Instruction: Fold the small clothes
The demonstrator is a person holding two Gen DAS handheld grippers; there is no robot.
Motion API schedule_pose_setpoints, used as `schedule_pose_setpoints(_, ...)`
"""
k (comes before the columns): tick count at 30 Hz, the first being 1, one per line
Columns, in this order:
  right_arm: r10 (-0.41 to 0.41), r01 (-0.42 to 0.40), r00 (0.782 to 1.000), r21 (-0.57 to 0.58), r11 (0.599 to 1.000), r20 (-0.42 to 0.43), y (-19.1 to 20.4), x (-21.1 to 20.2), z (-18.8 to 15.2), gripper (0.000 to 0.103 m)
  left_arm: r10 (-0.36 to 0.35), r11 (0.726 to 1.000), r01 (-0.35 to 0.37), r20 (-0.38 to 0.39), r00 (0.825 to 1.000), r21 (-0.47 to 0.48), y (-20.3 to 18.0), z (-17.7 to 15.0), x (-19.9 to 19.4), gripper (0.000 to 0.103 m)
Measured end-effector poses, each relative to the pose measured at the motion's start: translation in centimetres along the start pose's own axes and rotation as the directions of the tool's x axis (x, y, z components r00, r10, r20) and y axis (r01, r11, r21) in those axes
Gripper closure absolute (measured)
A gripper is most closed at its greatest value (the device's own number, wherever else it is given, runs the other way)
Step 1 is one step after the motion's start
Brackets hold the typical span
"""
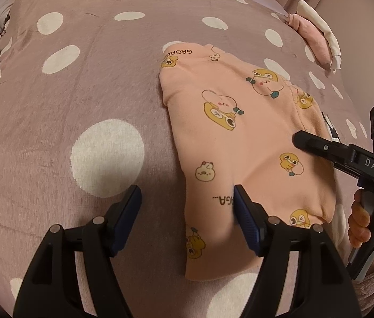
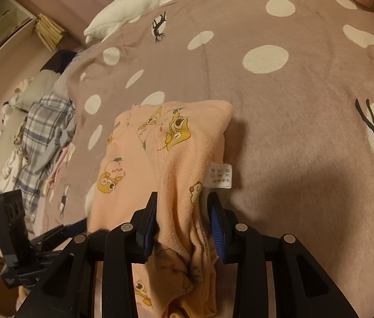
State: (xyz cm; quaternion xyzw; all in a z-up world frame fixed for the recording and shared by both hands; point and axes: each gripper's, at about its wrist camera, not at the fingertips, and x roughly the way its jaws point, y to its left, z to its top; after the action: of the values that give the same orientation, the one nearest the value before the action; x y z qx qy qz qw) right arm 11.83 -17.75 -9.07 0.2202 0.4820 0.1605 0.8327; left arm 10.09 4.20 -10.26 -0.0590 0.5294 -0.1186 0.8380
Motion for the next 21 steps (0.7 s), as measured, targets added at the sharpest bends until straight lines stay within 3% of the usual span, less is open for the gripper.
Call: schedule_pose_setpoints(21,-0.003,0.003,1.0,-0.001,1.0,0.001,-0.16,-0.12,-0.2,0.068,0.002,1.0,-0.002,-0.002,1.0,-0.009,0.21,-0.29,-0.14,0.031)
